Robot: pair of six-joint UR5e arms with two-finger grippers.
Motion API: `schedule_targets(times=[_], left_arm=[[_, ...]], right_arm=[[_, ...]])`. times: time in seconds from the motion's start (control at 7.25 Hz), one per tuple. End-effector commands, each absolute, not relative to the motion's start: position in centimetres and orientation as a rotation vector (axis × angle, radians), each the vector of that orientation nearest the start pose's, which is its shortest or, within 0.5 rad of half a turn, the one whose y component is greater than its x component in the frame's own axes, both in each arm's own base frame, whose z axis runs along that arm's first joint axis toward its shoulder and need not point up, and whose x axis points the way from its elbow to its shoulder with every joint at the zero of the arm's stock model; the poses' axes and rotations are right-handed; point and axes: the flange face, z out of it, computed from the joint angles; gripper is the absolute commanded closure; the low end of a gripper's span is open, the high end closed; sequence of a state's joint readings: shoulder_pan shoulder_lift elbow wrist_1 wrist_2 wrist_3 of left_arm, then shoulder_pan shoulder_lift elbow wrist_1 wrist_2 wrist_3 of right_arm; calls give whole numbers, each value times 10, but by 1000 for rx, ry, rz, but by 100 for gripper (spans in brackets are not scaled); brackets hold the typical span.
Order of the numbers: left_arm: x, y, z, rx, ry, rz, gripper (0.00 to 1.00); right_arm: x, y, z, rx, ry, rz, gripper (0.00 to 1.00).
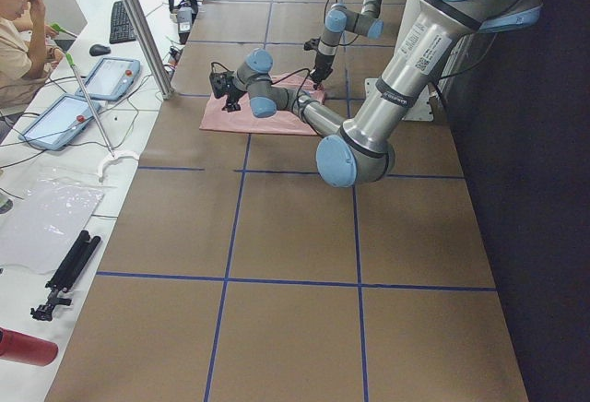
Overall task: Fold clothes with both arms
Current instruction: 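Move both grippers to the shirt edge nearest the robot and grasp it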
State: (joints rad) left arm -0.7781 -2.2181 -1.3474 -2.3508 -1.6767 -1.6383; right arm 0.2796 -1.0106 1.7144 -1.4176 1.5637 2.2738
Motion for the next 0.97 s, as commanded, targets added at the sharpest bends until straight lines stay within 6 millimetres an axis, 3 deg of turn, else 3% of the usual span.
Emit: schedule_targets(times=[0.0, 0.28, 0.55, 0.69, 0.83], left_arm=[[440, -606, 276, 341, 1195, -672, 42], [451, -588, 276, 313, 1214, -668, 42], [441, -565, 257, 284, 1258, -667, 42], [435, -556, 266, 263, 1251, -661, 42], [440, -521, 272, 235, 1267, -629, 42]], right_arm=[[-601, -311, 255, -183, -879, 918, 100], [-596, -309, 256, -184, -883, 915, 100], [-577, -303, 258, -187, -899, 904, 100], [-576, -300, 257, -189, -902, 900, 100], [-576, -298, 257, -190, -903, 897, 100]])
